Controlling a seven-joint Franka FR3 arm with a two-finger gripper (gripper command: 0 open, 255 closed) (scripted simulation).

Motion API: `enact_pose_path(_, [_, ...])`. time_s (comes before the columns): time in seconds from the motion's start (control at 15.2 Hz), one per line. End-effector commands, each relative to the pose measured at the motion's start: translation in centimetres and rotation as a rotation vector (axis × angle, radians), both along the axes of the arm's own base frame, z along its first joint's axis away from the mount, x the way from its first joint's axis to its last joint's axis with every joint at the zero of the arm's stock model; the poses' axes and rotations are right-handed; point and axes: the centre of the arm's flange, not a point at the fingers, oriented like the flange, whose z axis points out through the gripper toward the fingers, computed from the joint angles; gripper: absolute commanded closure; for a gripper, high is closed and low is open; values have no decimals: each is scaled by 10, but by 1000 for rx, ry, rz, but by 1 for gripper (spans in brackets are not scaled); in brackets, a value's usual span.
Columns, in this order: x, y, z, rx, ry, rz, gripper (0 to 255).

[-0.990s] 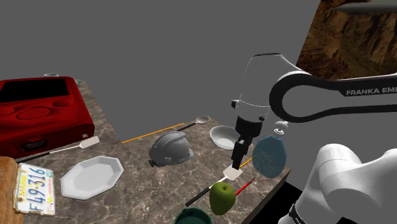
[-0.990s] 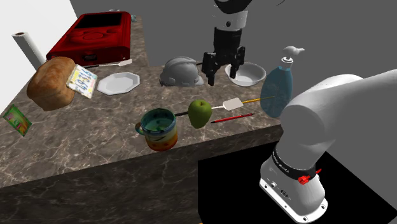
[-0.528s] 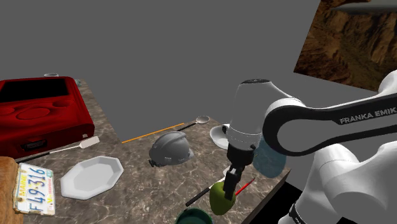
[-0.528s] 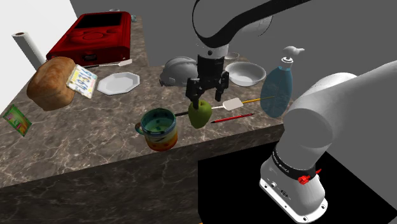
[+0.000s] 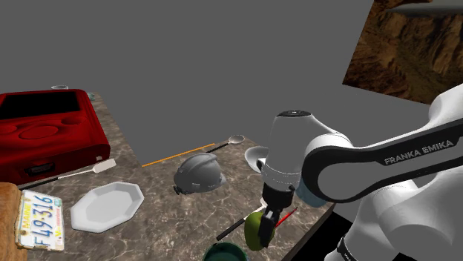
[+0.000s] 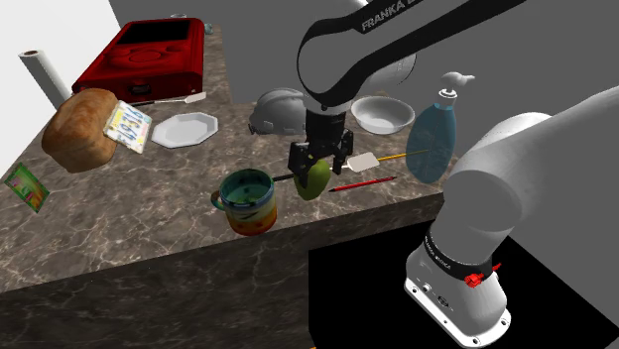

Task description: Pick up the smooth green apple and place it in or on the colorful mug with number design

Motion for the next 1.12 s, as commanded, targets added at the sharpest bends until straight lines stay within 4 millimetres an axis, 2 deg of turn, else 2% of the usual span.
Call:
enact_pose_path(0.0, [-1,1,-4,0,-1,0,0])
enact_pose_path(0.4, [-1,1,-4,0,-1,0,0])
enact_pose_path(0.46, [-1,1,-4,0,-1,0,255])
enact_pose_path(1.06, [-1,1,-4,0,-1,0,255])
